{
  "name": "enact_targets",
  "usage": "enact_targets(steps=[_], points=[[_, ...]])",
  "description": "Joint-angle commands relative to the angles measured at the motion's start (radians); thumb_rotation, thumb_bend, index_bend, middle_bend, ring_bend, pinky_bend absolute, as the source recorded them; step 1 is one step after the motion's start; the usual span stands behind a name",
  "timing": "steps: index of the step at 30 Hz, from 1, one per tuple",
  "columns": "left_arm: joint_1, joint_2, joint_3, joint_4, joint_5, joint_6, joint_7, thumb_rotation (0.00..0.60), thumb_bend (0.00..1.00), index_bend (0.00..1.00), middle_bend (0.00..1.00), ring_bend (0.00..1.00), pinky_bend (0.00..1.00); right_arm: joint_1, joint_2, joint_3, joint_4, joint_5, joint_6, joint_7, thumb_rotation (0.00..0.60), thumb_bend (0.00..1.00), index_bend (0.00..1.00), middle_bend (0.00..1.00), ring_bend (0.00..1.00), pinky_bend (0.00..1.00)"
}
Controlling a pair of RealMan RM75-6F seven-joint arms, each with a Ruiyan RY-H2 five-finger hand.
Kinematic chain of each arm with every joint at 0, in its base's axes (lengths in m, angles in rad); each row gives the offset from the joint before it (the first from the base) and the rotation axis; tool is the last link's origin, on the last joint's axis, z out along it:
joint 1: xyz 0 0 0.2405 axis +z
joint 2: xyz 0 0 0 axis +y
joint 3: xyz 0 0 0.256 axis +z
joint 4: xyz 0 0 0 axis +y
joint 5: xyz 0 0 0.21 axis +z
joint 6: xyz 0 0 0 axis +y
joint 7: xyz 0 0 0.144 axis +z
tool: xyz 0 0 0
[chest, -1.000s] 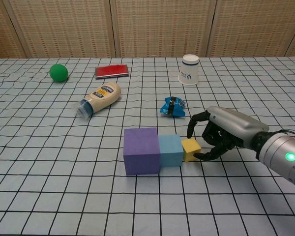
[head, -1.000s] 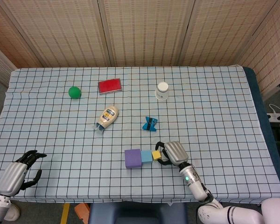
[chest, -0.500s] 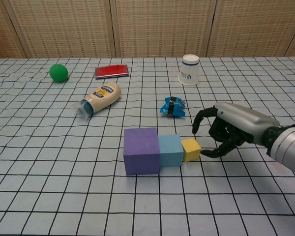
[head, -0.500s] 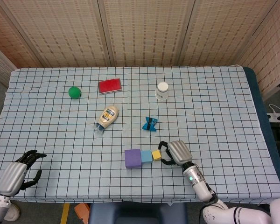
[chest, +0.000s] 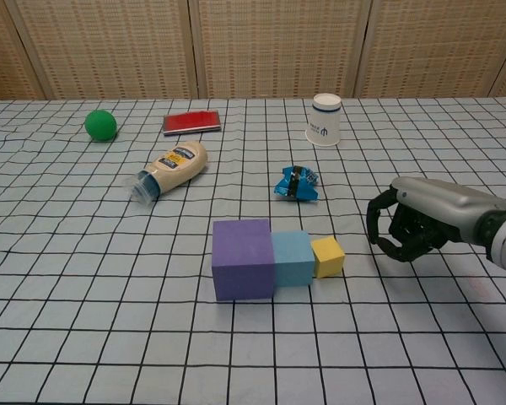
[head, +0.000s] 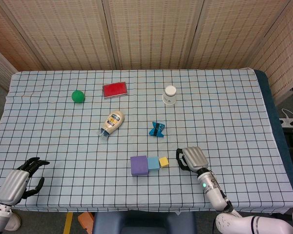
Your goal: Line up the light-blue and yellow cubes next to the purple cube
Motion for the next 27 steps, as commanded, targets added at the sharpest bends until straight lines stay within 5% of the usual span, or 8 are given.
enact_targets(steps=[1, 27], points=[[0.000, 0.000, -0.001, 0.001, -0.001, -0.001, -0.001, 0.600, 0.50, 0.28, 0.29, 0.16, 0.40, 0.005, 0.002, 0.005, 0.000, 0.019, -0.042, 0.056, 0.600, 0.48, 0.55, 0.91, 0.85, 1.00], [-0.001, 0.001, -0.001, 0.001, -0.002, -0.001, -0.005, 0.600, 0.50, 0.28, 0.29, 0.16, 0.40, 0.015, -0.005, -0.022, 0.055, -0.055, -0.111, 0.246, 0.600, 0.55, 0.54, 0.91, 0.85, 1.00]])
